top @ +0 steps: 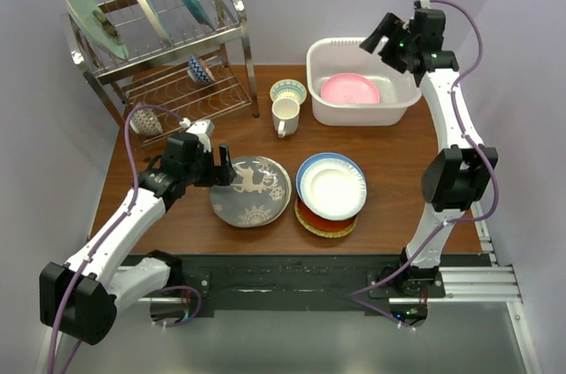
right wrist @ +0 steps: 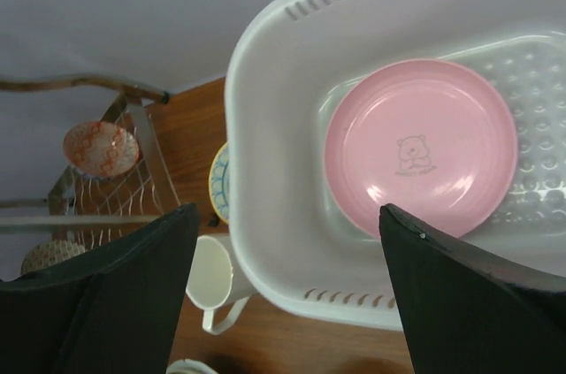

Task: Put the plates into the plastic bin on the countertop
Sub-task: Pick up the plate at the center of the board.

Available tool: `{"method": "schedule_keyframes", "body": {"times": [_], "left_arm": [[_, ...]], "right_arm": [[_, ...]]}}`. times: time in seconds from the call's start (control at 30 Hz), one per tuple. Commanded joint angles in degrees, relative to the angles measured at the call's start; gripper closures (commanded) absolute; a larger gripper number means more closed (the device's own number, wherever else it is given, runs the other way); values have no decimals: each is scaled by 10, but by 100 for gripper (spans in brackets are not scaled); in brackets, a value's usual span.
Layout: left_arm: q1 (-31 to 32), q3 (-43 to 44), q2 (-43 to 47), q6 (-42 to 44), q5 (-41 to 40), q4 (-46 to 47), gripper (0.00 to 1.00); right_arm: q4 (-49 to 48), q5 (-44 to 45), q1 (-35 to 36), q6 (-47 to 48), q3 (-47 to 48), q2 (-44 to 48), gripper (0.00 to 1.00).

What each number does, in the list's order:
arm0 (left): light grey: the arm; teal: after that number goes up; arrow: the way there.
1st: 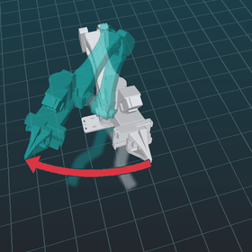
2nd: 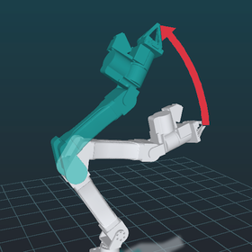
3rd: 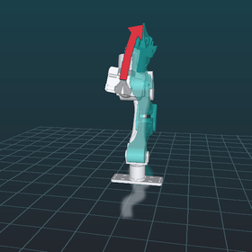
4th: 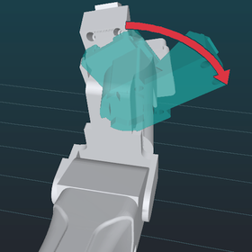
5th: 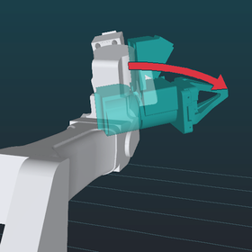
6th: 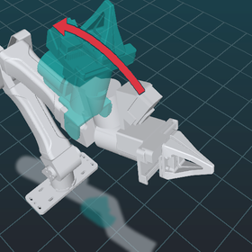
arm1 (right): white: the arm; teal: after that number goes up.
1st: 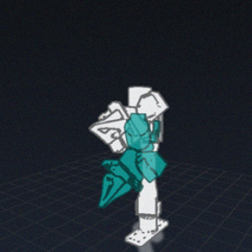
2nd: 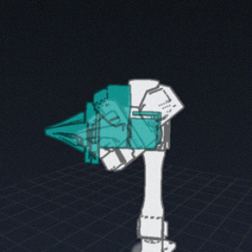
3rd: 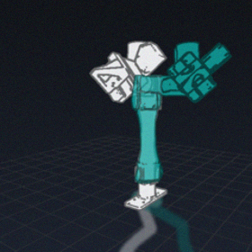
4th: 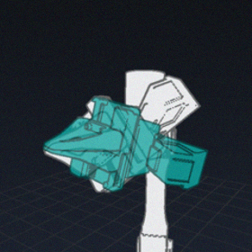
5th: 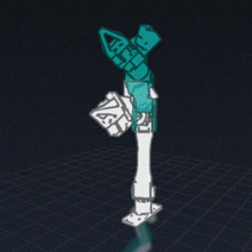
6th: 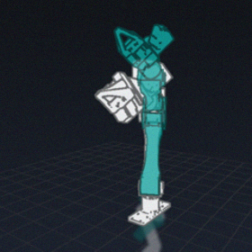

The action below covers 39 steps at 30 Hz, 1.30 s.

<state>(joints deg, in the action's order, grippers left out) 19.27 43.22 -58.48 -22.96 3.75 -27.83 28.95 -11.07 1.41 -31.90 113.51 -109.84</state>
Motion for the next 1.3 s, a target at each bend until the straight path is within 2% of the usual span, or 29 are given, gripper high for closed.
{"method": "schedule_keyframes", "body": {"times": [0.0, 0.27, 0.5, 0.67, 0.97, 1.1, 1.27], "left_arm": [[1, -2, 15, 10, 14, 21, 9], [0, -3, 15, 10, 12, 21, 9], [0, -3, 9, 11, 14, 23, 9], [0, -3, 8, 12, 14, 22, 9], [0, -2, 15, 9, 0, 17, 9], [0, -3, 21, 7, -3, 19, 9], [0, -2, 20, 6, -7, 16, 9]], "right_arm": [[23, -3, 49, 48, -1, 52, 13], [-10, -22, 86, 51, -152, 175, 14], [-15, -28, 131, 58, -261, 244, 14], [-28, -36, 170, 48, -323, 272, 14], [-52, -28, 294, 14, -444, 311, 15], [-91, -34, 343, -15, -519, 308, 15], [-91, -32, 383, -23, -549, 291, 15]]}}
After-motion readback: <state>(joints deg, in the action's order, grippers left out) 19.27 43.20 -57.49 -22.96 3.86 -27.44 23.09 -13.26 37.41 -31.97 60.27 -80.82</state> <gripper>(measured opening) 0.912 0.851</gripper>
